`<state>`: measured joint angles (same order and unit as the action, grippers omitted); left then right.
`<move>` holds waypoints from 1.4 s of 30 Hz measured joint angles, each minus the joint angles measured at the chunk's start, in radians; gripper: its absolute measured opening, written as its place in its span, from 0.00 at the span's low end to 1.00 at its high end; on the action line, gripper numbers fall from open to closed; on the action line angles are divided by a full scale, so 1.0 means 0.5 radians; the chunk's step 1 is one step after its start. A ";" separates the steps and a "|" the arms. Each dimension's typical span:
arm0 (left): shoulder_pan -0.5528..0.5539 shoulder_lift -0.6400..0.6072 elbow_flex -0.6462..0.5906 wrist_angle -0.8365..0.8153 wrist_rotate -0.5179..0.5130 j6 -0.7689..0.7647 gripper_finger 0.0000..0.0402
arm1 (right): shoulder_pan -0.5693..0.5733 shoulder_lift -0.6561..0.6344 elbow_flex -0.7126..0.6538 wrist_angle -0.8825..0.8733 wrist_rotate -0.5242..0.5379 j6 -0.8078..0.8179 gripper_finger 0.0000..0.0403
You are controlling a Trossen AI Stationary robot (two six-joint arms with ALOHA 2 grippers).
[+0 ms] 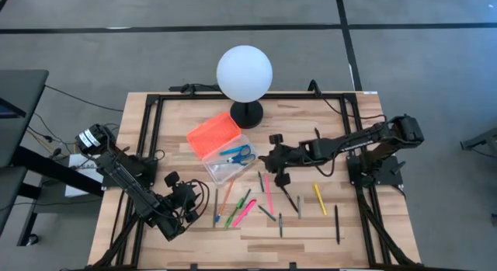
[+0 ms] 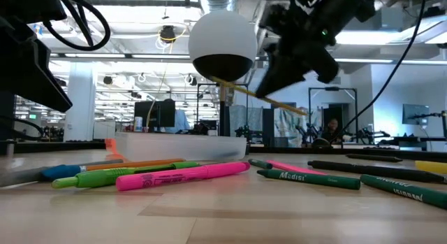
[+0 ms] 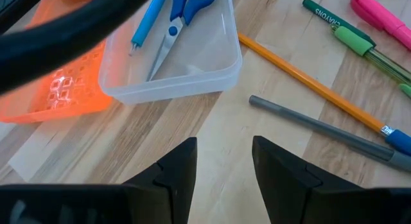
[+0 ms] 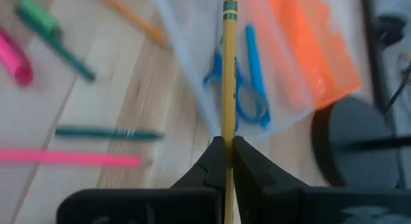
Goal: Pick & place school supplies into a supply box
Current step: Put the yellow pencil into the orange supply box
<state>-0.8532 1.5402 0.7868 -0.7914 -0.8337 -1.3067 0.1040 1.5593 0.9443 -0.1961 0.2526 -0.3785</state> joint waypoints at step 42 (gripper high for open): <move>-0.023 -0.001 0.001 -0.006 -0.016 0.013 0.36 | -0.251 0.818 0.565 0.500 -0.252 0.073 0.03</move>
<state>-0.8646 1.5398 0.7872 -0.7945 -0.8416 -1.3003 -0.0216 1.9682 1.2266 0.0539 0.1265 -0.3420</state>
